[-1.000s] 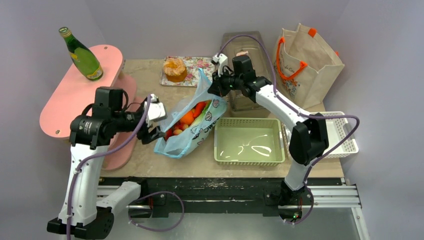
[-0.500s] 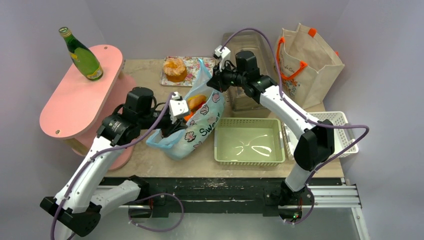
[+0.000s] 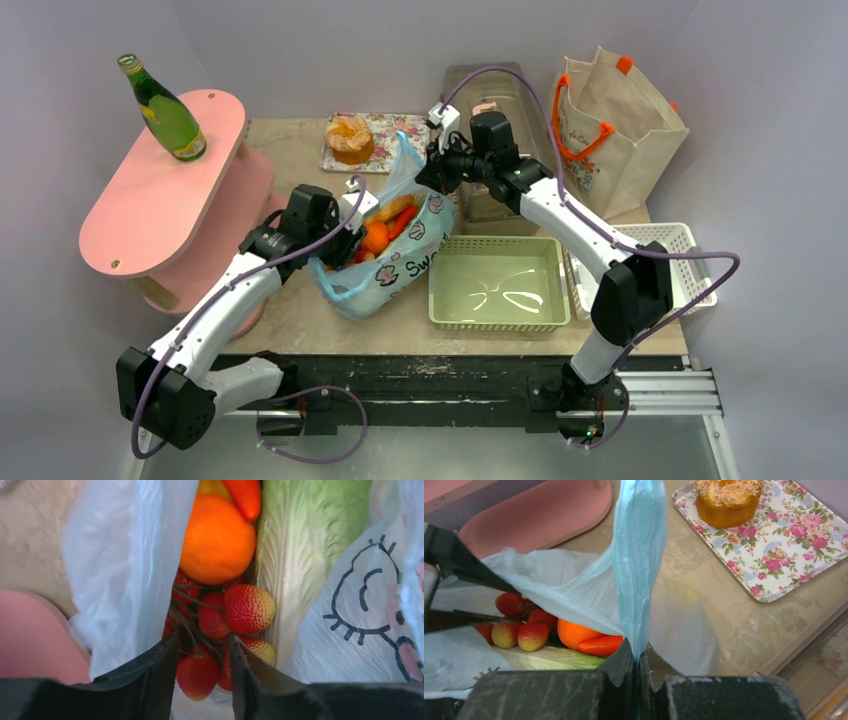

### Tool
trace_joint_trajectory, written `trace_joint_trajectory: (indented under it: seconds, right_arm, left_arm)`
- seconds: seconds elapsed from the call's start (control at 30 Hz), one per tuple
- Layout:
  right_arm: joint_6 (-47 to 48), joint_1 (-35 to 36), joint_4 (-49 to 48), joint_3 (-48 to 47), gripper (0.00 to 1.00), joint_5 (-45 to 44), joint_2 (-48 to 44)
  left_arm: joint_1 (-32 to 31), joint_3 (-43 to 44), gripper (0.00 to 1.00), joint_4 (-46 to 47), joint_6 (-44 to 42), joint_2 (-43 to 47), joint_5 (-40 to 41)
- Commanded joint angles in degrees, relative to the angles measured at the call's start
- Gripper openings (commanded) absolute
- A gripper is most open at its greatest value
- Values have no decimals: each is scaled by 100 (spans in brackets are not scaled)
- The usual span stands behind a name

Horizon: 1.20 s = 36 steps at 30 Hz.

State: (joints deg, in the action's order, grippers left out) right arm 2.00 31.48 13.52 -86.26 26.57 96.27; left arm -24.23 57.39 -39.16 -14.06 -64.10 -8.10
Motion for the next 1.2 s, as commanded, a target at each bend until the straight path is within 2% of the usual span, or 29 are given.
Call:
trace_joint_trajectory:
  seconds: [0.0, 0.07, 0.17, 0.3, 0.37, 0.47, 0.53, 0.6, 0.63, 0.7, 0.83, 0.93, 1.03, 1.1, 1.13, 1.17]
  right_arm:
    - [79, 31, -147, 24, 0, -43, -165]
    - [71, 33, -115, -60, 0, -192, -79]
    - [151, 25, -83, -306, 2, -434, -30]
    - [266, 29, 137, -819, 49, -599, -146]
    - [272, 46, 263, -995, 68, -536, -253]
    - [313, 216, 429, -1162, 88, -403, -477]
    - [671, 455, 545, -1169, 87, -319, -660]
    - [1126, 818, 600, -1063, 80, -316, -840]
    - [1317, 983, 573, -970, 70, -271, -900]
    - [1384, 1254, 513, -796, 58, -224, -903]
    - [1390, 1673, 279, -544, 38, -376, -596]
    - [1631, 1877, 43, -152, 31, -504, -277]
    - [1989, 2095, -291, 600, 32, -562, -274]
    - [2287, 2271, -300, 1044, 36, -474, -362]
    - [2470, 2326, -218, 1239, 38, -434, -429]
    - [2636, 2406, -176, 1434, 40, -440, -532]
  left_arm:
    - [23, -413, 50, 316, 230, 29, 647]
    - [62, -432, 55, 306, 321, 117, 706]
    - [161, -458, 59, 337, 313, 889, -115]
    - [186, -298, 74, 377, 294, 2167, -1288]
    - [216, 252, 77, -54, 579, 2179, -1189]
    - [405, 867, 81, -512, 812, 1851, -701]
    - [643, 1016, 82, -658, 828, 1590, -441]
    - [884, 1146, 83, -917, 859, 1185, -380]
    - [972, 1101, 84, -884, 862, 1080, -396]
    - [1039, 1045, 84, -855, 805, 915, -390]
    - [1092, 878, 83, -674, 893, 808, -921]
    - [1114, 743, 81, -635, 1134, 684, -1089]
    - [1236, 529, 78, -480, 1437, 581, -1236]
    - [1277, 433, 66, -417, 1642, 487, -1279]
    - [1346, 443, 54, -432, 1718, 441, -1282]
    - [1451, 471, 34, -461, 1775, 420, -1324]
